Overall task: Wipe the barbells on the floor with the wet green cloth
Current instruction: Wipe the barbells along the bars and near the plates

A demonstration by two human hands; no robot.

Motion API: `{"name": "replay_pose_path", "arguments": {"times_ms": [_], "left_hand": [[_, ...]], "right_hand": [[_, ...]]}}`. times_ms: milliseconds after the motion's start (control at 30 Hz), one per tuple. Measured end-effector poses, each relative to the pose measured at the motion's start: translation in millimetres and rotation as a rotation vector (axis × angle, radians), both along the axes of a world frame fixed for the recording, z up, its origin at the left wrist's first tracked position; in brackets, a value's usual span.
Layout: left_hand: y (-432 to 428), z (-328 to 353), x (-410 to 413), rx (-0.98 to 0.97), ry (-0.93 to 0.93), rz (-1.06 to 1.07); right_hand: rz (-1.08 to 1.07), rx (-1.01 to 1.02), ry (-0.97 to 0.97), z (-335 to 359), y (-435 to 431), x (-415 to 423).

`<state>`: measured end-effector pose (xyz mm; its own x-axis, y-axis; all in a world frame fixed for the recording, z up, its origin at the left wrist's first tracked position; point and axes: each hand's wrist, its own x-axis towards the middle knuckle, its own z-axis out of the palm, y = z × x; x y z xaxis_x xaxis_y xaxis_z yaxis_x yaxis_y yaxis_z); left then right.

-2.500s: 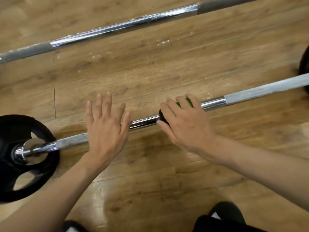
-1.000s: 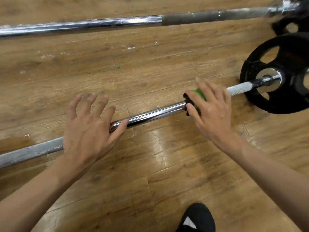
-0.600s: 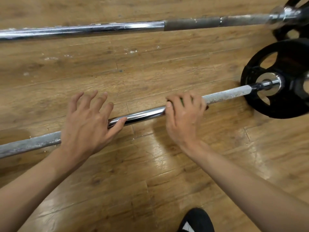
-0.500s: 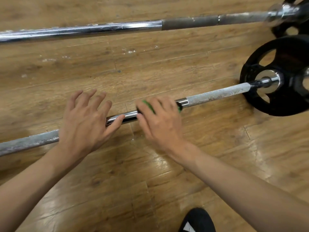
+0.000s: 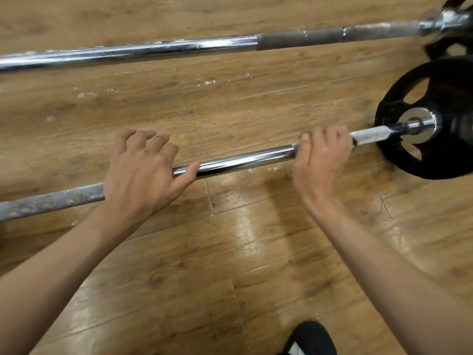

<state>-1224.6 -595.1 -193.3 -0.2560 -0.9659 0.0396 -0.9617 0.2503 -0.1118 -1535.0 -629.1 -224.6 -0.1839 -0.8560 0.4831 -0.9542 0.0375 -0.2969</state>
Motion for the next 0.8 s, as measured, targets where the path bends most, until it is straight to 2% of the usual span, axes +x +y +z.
{"name": "replay_pose_path", "arguments": {"times_ms": [133,233,333,433,567,667,733,800], "left_hand": [[0,3,-1,0.01,-0.003,0.008],[3,2,-1,-0.001,-0.004,0.001],[7,2,-1,0.022,-0.003,0.002],[15,2,-1,-0.007,-0.005,0.0],[25,3,-6,0.004,0.001,-0.009],[30,3,-10,0.056,0.012,0.027],[33,4,-12,0.08,0.03,0.047],[37,4,-13,0.103,0.041,0.061]], "right_hand": [[0.33,0.008,-0.019,9,33,81],[0.577,0.021,0.061,13,37,93],[0.38,-0.013,0.167,8,18,29],[0.209,0.053,0.2,9,9,-37],[0.042,0.102,0.055,12,18,-8],[0.282,0.071,0.067,9,47,40],[0.477,0.059,0.126,14,52,35],[0.445,0.052,0.172,14,43,3]]}}
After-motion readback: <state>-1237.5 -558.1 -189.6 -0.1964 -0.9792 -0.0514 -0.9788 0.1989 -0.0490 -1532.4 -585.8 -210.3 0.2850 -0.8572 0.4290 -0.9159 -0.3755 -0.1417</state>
